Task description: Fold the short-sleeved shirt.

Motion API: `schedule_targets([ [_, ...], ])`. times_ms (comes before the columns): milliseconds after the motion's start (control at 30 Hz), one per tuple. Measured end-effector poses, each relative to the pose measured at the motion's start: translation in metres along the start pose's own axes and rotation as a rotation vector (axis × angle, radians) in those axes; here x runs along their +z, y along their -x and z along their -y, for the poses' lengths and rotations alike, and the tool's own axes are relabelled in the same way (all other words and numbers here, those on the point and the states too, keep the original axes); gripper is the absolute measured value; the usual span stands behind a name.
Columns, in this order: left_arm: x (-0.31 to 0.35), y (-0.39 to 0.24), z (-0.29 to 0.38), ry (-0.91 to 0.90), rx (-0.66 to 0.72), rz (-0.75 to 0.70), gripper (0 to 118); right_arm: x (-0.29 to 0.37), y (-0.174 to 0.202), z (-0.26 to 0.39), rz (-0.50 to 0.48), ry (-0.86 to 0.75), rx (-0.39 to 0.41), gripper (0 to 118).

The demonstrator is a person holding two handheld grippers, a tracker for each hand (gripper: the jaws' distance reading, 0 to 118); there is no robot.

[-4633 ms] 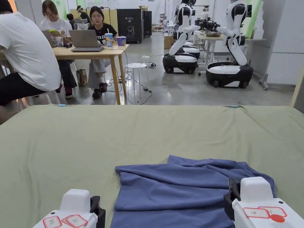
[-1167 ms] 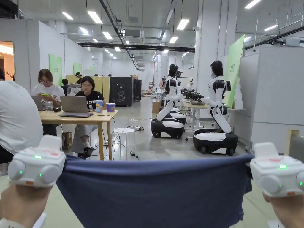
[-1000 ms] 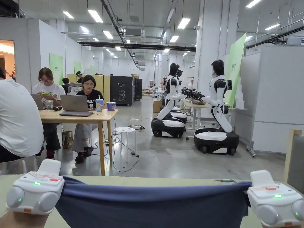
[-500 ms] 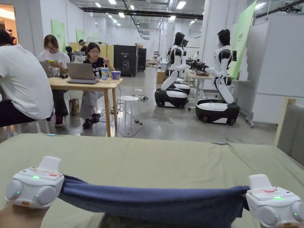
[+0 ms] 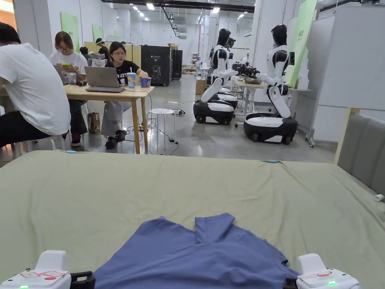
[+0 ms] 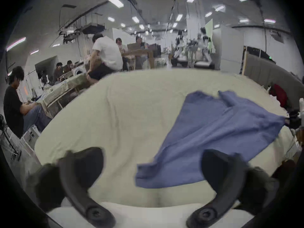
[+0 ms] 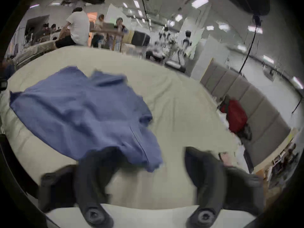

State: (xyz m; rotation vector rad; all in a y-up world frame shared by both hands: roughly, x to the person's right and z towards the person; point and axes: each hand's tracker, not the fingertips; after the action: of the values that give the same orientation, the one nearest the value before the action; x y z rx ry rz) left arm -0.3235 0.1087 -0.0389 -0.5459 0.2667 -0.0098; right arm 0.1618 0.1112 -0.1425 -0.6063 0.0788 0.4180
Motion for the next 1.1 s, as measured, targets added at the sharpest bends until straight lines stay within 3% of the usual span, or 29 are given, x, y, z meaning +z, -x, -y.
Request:
schedule_targets([
  [33,0.017,-0.009,-0.007,-0.065,-0.003,0.021,115,0.017,0.005,-0.005,-0.04,-0.073,-0.037,110],
  [67,0.031,-0.021,-0.011,-0.1,-0.026,0.025,114,0.033,0.011,-0.012,-0.088,-0.124,-0.089,115],
  [133,0.048,-0.045,-0.021,-0.152,-0.053,0.06,113,0.052,0.022,-0.023,-0.175,-0.203,-0.153,114],
  [233,0.072,-0.085,-0.03,-0.238,-0.061,0.098,112,0.082,0.051,-0.035,-0.212,-0.347,-0.198,110],
  [300,0.079,-0.104,-0.03,-0.277,-0.044,0.117,103,0.087,0.063,-0.036,-0.244,-0.416,-0.229,89],
  [333,0.079,-0.112,-0.024,-0.283,-0.053,0.126,89,0.093,0.071,-0.037,-0.242,-0.445,-0.239,70],
  [367,0.08,-0.119,-0.023,-0.289,-0.063,0.121,53,0.099,0.078,-0.036,-0.238,-0.47,-0.236,27],
  [433,0.082,-0.124,-0.02,-0.296,-0.098,0.106,28,0.103,0.089,-0.035,-0.218,-0.482,-0.207,7],
  [467,0.083,-0.123,-0.019,-0.294,-0.105,0.102,4,0.104,0.093,-0.033,-0.199,-0.492,-0.199,0],
  [500,0.082,-0.119,-0.019,-0.295,-0.099,0.097,0,0.104,0.093,-0.031,-0.21,-0.494,-0.193,0],
  [567,0.076,-0.099,-0.023,-0.247,-0.04,0.137,0,0.1,0.094,-0.031,-0.28,-0.449,-0.176,0],
  [667,0.057,-0.062,-0.023,-0.159,-0.015,0.065,0,0.091,0.099,-0.032,-0.259,-0.448,-0.161,0],
  [767,0.022,-0.007,-0.03,0.053,0.11,0.126,0,0.08,0.103,-0.032,-0.285,-0.423,-0.167,0],
  [933,-0.035,0.056,-0.038,0.279,0.122,0.108,0,0.06,0.119,-0.038,-0.315,-0.392,-0.16,0],
  [967,-0.04,0.062,-0.037,0.29,0.128,0.121,7,0.056,0.121,-0.037,-0.316,-0.387,-0.157,0],
  [1000,-0.043,0.064,-0.036,0.305,0.127,0.115,30,0.052,0.123,-0.036,-0.318,-0.379,-0.153,0],
  [1067,-0.057,0.066,-0.033,0.319,0.118,0.102,106,0.043,0.126,-0.037,-0.329,-0.359,-0.151,0],
  [1100,-0.064,0.066,-0.03,0.327,0.118,0.09,115,0.04,0.127,-0.037,-0.33,-0.353,-0.152,0],
])
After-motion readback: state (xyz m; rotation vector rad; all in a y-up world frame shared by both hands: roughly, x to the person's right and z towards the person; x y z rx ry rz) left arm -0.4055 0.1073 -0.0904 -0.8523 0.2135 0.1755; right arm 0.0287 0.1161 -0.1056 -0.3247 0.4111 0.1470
